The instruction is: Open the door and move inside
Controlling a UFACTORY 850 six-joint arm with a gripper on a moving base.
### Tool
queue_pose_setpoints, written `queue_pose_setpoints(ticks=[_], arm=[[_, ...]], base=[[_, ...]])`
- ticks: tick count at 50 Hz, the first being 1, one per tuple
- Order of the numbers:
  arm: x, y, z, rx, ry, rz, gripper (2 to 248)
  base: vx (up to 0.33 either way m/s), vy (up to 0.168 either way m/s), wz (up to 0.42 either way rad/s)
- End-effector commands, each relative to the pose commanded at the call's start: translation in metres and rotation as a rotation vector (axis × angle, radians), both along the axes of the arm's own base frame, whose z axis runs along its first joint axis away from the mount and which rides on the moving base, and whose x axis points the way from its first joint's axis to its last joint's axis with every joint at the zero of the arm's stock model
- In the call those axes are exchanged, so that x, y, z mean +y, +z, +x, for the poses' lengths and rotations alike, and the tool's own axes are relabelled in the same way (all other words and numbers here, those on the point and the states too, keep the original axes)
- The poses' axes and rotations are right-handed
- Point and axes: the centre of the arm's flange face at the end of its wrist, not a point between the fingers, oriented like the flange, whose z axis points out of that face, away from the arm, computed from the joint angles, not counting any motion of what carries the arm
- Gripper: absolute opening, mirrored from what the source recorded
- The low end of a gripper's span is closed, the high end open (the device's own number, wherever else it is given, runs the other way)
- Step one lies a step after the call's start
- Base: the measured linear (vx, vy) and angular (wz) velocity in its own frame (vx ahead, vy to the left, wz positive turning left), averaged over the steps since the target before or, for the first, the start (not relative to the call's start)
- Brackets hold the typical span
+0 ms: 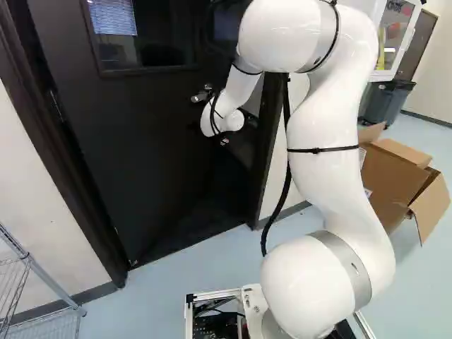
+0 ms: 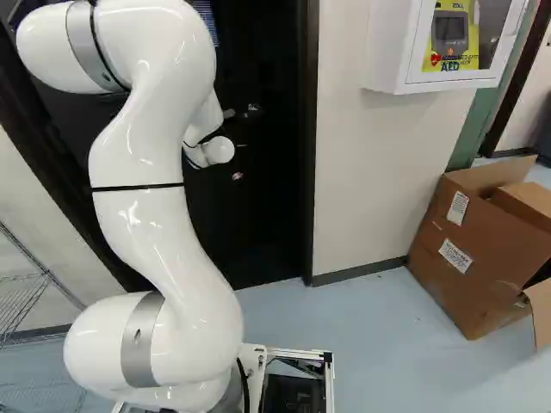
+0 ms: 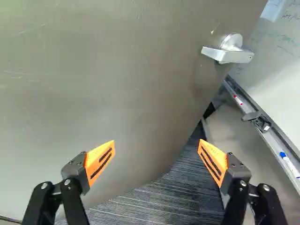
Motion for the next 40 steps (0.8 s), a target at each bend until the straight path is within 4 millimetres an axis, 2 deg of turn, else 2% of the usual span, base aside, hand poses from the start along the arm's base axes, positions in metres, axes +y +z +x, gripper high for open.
queue_pose_setpoints(ticks=[40], arm=[[-0.027, 0.008, -0.080, 0.047, -0.059, 0.017, 247]], base=[[0.000, 0.000, 0.000]])
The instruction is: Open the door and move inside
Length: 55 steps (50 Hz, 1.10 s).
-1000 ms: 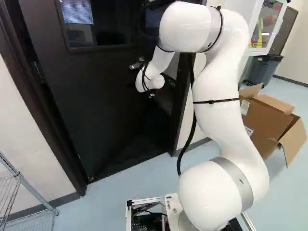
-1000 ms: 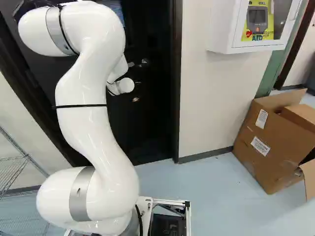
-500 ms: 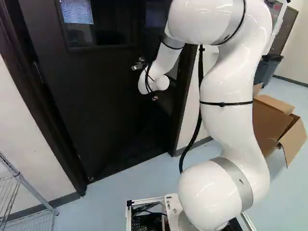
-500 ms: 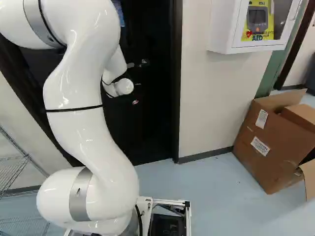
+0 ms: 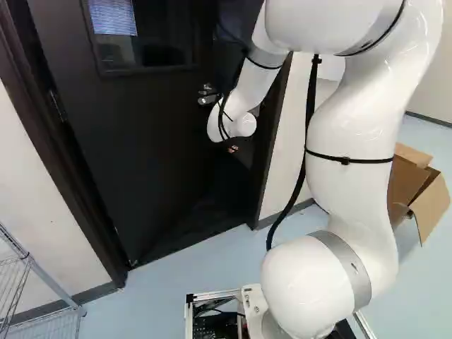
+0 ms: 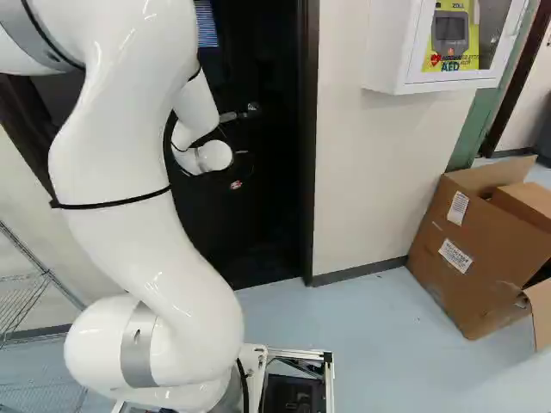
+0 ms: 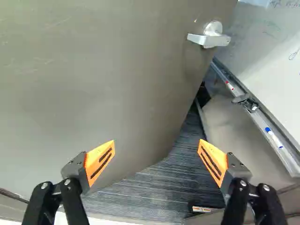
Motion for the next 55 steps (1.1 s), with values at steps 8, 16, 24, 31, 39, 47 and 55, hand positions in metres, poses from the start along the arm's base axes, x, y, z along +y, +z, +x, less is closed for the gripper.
queue_pose_setpoints(ticks=[8, 16, 24, 31, 39, 47, 55], arm=[[-0.006, 0.001, -0.016, 0.007, -0.017, 0.006, 247], [-0.011, 0.002, -0.032, 0.014, -0.036, 0.014, 247], [-0.017, 0.003, -0.049, 0.021, -0.060, 0.024, 247], [-0.022, 0.003, -0.063, 0.025, -0.081, 0.033, 247], [-0.028, 0.004, -0.079, 0.030, -0.106, 0.044, 247], [-0.034, 0.004, -0.096, 0.033, -0.131, 0.055, 247], [-0.040, 0.004, -0.112, 0.035, -0.156, 0.066, 247]], base=[[0.000, 0.000, 0.000], [0.000, 0.000, 0.000], [0.000, 0.000, 0.000], [0.000, 0.000, 0.000], [0.000, 0.000, 0.000], [0.000, 0.000, 0.000], [0.000, 0.000, 0.000]])
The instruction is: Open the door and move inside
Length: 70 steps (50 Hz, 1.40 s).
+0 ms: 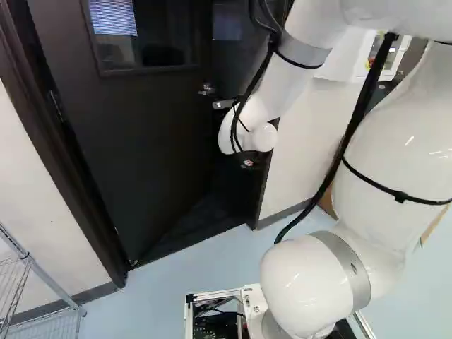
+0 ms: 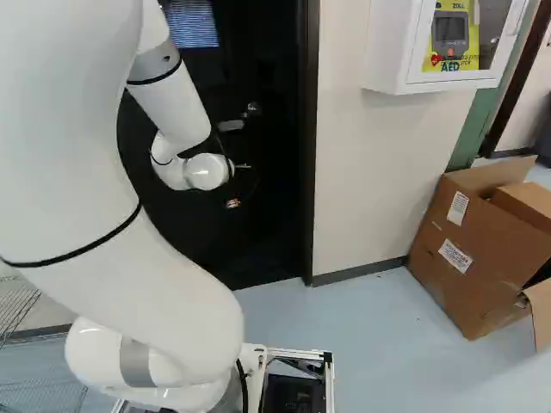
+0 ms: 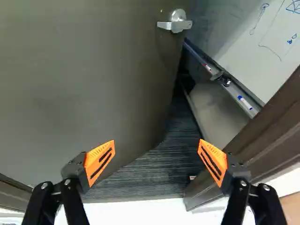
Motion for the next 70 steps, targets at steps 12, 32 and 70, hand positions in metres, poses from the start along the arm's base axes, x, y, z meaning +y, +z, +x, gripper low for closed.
queue_pose_setpoints(ticks=[12, 32, 70], arm=[[-0.009, -0.001, -0.025, 0.001, -0.039, 0.017, 247], [-0.023, -0.004, -0.065, -0.006, -0.077, 0.024, 247], [-0.025, -0.004, -0.069, -0.008, -0.080, 0.024, 247]], base=[[0.000, 0.000, 0.000], [0.000, 0.000, 0.000], [0.000, 0.000, 0.000]])
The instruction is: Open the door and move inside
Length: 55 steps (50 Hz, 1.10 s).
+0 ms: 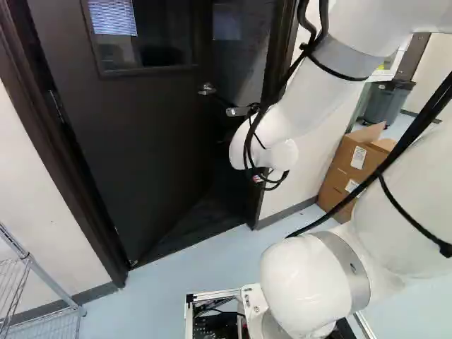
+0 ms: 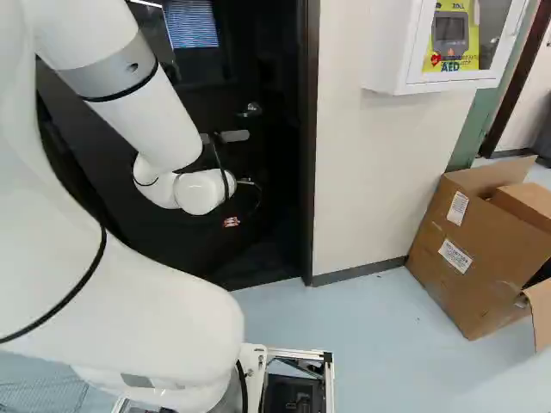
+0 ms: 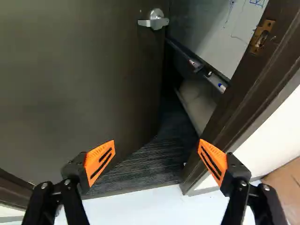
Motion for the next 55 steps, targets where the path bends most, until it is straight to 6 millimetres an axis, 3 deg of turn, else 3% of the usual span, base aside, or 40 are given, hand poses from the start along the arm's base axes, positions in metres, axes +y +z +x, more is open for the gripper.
queue_pose_setpoints(ticks=[26, 55], arm=[[0.0000, 0.0000, 0.0000, 0.000, 0.000, 0.000, 247], [0.0000, 0.0000, 0.0000, 0.000, 0.000, 0.000, 247]], base=[[0.012, 0.002, 0.005], [0.062, 0.030, 0.139]])
